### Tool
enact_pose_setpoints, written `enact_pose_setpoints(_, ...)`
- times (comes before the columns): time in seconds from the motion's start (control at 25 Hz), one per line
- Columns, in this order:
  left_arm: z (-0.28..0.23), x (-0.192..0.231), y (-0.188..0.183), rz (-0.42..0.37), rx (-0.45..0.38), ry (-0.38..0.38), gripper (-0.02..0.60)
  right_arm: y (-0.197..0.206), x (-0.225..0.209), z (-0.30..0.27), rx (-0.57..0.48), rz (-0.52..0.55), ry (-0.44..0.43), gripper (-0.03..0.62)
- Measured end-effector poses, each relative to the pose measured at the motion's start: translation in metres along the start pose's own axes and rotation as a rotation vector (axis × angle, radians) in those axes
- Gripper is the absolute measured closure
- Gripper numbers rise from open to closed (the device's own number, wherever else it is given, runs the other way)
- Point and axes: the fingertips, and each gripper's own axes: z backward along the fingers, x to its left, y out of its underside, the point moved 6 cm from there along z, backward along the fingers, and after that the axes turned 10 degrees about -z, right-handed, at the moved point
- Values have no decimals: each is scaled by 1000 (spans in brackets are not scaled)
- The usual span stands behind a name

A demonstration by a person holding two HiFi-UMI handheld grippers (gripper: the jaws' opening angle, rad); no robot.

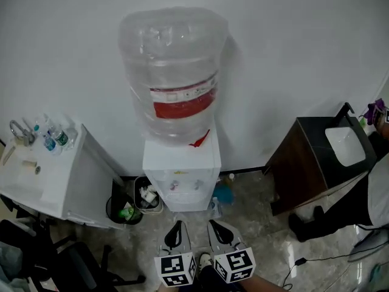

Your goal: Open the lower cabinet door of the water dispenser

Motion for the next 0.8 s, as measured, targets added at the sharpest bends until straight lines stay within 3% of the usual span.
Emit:
enact_pose_setpoints(0.2,-74,7,74,-25,16,2,574,62,-44,-64,-23,8,10,595)
enact_pose_setpoints(0.6,-207,7,308,-47,-3,58,574,271,-144,-168,-80,31,24,595)
enact_pose_setpoints(0.8,-243,0,375,-62,-6,77,574,334,-190,-192,-91,27,45,595)
